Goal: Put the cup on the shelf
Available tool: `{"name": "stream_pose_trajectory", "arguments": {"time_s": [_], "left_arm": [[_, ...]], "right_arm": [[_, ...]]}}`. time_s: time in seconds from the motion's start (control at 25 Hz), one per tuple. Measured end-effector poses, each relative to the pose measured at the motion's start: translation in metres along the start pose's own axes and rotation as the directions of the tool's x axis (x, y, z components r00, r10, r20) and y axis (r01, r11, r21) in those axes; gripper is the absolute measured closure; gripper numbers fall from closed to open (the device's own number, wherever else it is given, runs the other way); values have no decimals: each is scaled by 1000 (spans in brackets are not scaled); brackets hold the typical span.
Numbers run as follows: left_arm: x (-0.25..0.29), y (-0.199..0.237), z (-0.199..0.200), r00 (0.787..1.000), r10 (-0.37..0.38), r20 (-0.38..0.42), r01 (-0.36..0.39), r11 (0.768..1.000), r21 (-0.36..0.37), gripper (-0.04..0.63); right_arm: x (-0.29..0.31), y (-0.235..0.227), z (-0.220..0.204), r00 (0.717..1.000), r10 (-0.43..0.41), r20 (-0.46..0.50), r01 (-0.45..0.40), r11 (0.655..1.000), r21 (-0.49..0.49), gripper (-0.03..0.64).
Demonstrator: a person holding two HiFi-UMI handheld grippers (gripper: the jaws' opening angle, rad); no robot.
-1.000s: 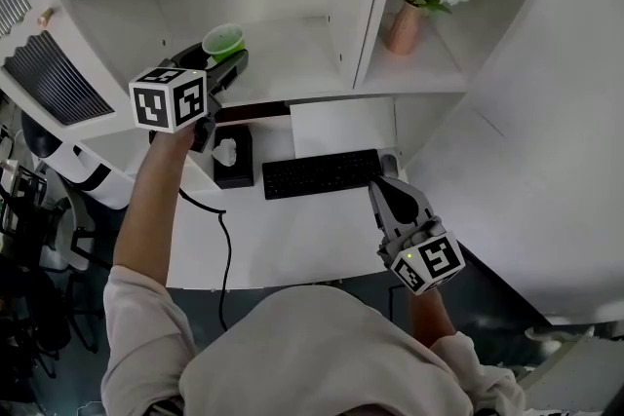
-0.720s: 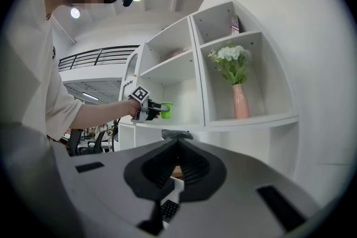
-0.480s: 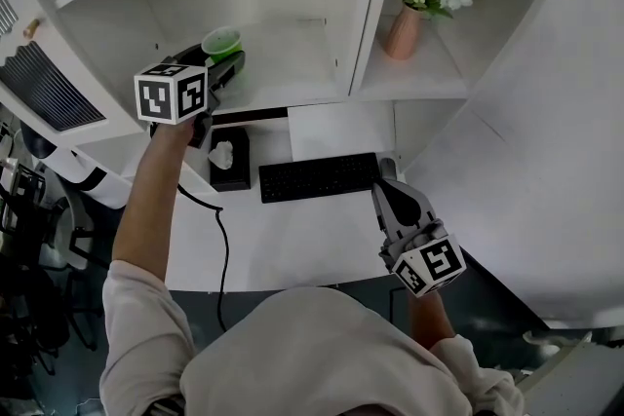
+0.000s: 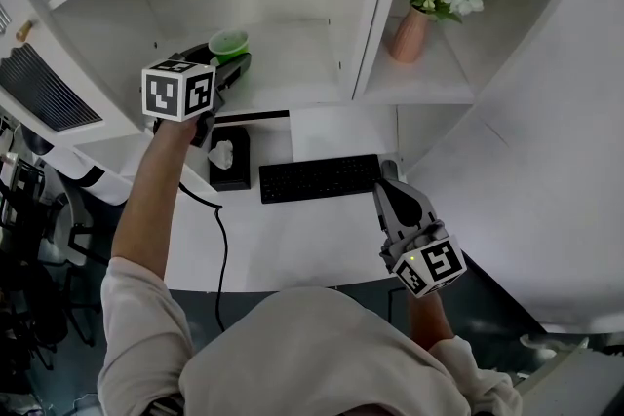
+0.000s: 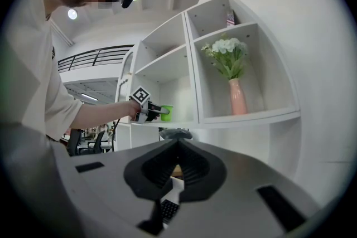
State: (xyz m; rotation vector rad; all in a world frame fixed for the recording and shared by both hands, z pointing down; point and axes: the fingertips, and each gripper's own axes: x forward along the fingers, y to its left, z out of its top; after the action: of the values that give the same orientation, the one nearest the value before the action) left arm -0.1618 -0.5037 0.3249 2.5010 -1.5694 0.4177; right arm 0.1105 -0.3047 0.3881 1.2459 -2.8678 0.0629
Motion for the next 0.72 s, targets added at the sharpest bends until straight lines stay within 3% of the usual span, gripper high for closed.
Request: {"name": "stream_pose_trajectory", "arguments": {"time_s": [0.28,0.72], "left_arm": [[2,-1,-7,999,-4,-55,6,999,35,305],[0,6,-9,998,-1,-64,3,1000,29,261]], "right_arm": [[6,1,-1,1000,5,1,-5,1000,1,612],[10,8,4,1000,10,2,-10,1000,-7,612]]}}
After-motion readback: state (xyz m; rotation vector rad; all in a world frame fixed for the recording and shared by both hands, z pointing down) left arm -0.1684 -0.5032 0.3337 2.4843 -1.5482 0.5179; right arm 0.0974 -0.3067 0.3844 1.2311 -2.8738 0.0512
